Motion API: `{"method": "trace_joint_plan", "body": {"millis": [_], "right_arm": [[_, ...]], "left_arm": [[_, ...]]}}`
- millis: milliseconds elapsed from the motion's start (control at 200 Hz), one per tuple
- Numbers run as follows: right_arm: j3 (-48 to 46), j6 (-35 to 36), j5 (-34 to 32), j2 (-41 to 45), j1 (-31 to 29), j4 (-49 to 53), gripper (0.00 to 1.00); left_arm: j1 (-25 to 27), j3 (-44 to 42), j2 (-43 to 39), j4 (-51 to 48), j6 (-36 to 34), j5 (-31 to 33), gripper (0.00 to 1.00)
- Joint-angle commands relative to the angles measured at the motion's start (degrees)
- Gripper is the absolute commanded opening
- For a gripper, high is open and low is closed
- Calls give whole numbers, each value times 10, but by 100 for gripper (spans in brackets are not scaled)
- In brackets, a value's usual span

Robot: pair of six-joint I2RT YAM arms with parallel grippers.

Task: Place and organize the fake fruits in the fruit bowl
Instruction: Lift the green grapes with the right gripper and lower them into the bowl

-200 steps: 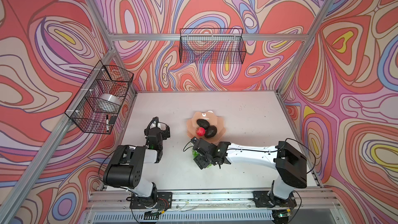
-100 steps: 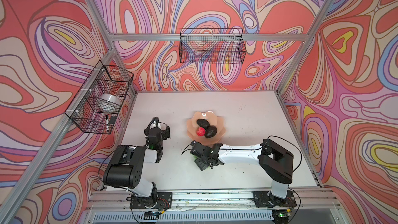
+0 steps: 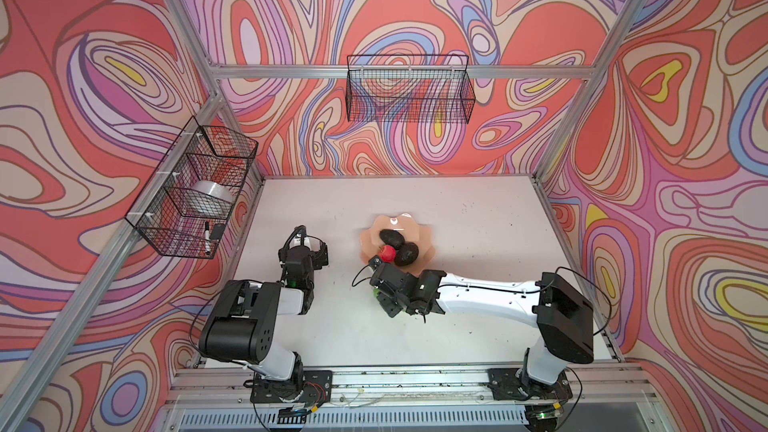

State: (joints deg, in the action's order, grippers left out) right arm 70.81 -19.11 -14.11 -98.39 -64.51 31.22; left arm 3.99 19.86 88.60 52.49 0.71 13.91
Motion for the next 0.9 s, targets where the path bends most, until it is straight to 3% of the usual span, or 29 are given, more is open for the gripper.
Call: {"method": "trace_joint_plan", "body": {"millis": [0,190,431,896], "right_arm": [[28,5,4,22,-4,10,40],[61,4,1,44,-4,22,38],[171,41,-26,33,1,52,39],[217,102,40,-22,106,-26,39]], "left_arm": [[-4,9,1,8,5,0,100],[-4,9,1,9,4,0,100],[-4,9,1,8,4,1,100],[-4,9,1,8,5,1,100]]}}
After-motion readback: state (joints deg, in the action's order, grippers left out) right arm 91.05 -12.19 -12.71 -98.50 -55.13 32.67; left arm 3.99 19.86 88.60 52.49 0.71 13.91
